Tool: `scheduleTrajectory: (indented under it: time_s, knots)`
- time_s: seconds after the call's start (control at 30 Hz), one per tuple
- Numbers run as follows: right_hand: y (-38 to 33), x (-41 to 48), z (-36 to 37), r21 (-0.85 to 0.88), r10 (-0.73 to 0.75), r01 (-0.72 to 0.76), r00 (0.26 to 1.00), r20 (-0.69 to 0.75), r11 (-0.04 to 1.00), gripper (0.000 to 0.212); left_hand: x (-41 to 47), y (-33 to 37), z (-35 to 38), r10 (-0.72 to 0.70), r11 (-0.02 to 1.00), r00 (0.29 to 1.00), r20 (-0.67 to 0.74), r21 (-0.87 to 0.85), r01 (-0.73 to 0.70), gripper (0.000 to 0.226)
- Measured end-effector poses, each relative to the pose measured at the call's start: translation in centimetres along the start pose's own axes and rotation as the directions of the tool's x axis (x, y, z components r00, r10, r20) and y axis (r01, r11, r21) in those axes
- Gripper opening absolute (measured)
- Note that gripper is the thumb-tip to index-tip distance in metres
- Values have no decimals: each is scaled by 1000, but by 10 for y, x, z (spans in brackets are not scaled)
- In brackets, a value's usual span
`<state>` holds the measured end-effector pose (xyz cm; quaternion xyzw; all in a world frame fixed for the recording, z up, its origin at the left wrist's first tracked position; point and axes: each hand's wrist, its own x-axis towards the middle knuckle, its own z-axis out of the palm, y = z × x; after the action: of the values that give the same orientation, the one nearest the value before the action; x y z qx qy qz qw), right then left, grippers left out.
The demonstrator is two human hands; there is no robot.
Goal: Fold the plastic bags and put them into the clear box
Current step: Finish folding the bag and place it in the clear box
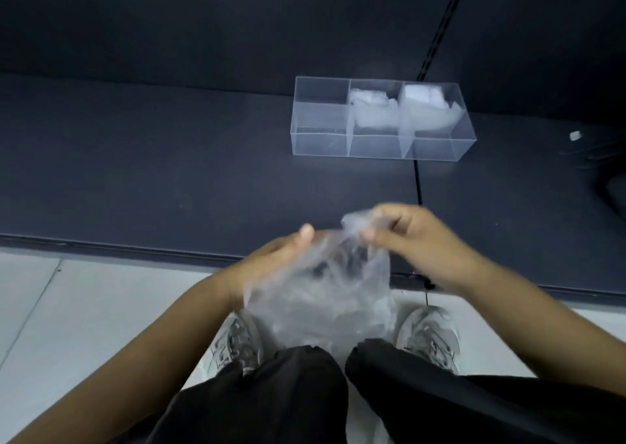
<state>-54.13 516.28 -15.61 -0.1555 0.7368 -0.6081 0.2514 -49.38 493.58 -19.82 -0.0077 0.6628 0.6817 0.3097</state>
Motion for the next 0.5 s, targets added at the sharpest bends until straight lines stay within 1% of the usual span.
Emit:
scheduleTrajectory:
  time_s: [0.03, 0.07, 0.13, 0.17, 0.23, 0.3, 0.33, 0.4, 0.43, 0.47, 0.5]
  knots:
    - [-12, 5, -11, 95, -1, 9, 997, -80, 995, 15, 0, 8, -2, 1, 992, 1000, -12, -127, -3, 68]
    - [-20, 10, -22, 203, 23, 7, 989, -146, 979, 17, 0, 15, -5, 10, 974, 1000, 4, -225, -9, 70]
    - [-28, 21, -37, 438, 142, -25, 962, -235, 898, 19, 2, 26, -8, 83, 936, 991, 104, -349, -42, 74]
    - [-28, 26, -41, 527, 217, -50, 941, -261, 849, 22, 5, 31, -7, 115, 922, 984, 138, -384, -54, 75]
    - [-22, 34, -45, 629, 346, -101, 895, -280, 771, 33, 12, 39, -2, 91, 929, 989, 117, -368, -41, 77]
    - [-12, 38, -44, 699, 431, -130, 860, -273, 703, 37, 21, 41, 2, 42, 947, 993, 110, -322, -4, 93]
    - [-6, 39, -45, 714, 460, -144, 845, -271, 685, 38, 25, 42, 4, 33, 945, 991, 128, -326, 11, 97]
    - [4, 37, -47, 692, 513, -216, 819, -255, 689, 42, 31, 45, 5, 15, 909, 991, 132, -415, 41, 93]
    - [7, 34, -48, 639, 548, -283, 794, -262, 715, 43, 33, 47, 4, 8, 888, 994, 113, -459, 45, 88]
    - [10, 31, -50, 542, 578, -361, 757, -305, 759, 44, 35, 48, 3, 4, 877, 997, 83, -479, 36, 80]
    - [14, 29, -52, 412, 587, -437, 714, -381, 800, 44, 37, 48, 1, 0, 879, 999, 49, -476, 24, 71]
